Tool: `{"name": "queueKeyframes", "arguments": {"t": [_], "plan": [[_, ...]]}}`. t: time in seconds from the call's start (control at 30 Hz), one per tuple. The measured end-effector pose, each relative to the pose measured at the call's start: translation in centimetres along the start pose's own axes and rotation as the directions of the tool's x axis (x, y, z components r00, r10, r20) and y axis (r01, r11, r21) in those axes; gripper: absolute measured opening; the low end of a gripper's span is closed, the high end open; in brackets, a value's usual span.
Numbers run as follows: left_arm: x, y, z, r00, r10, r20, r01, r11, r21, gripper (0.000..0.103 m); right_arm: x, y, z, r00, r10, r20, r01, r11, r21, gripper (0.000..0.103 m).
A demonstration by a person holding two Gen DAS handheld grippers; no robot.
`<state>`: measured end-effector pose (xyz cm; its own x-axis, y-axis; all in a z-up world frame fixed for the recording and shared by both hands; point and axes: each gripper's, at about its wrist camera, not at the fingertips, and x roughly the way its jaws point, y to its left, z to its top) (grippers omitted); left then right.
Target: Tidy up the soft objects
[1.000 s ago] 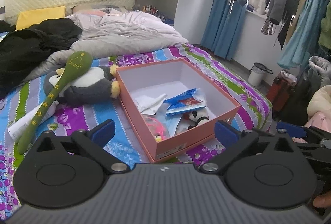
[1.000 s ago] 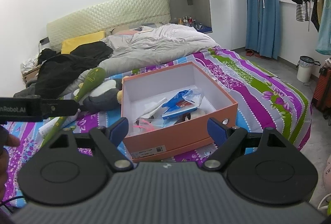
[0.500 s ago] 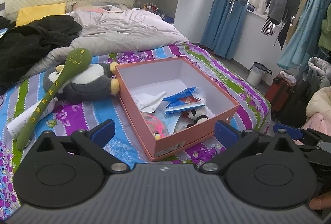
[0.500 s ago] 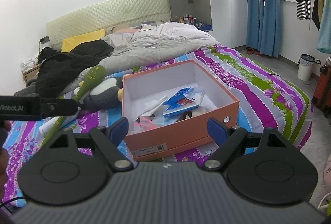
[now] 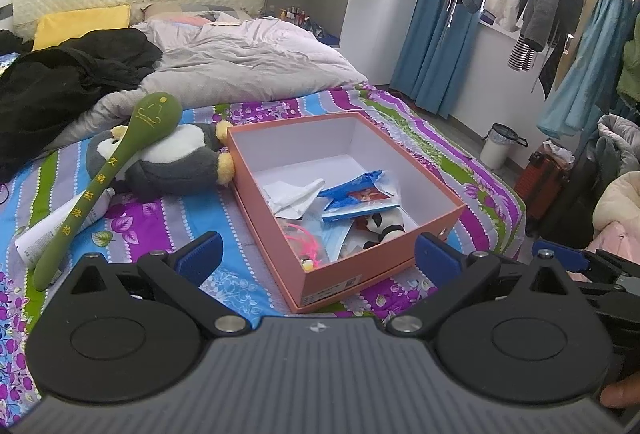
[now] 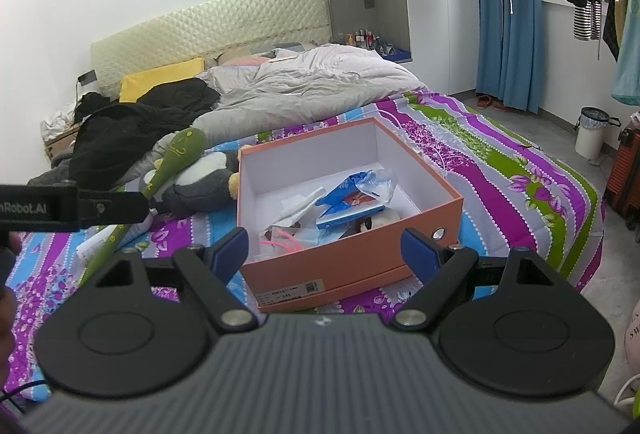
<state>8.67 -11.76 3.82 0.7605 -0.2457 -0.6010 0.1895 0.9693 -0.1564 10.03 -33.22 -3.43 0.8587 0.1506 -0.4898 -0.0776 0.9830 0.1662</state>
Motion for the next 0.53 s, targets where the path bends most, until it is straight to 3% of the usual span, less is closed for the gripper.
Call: {"name": "queueKeyframes", "arguments": {"t": [0.53], "plan": [[0.00,0.18,-0.32,1.000,-0.005,-0.004,0.005,1.000,-0.010,0.103,0.13,-0.14,-0.22,1.000,-0.004,-0.002,0.004,1.000,0.005,0.085]]}}
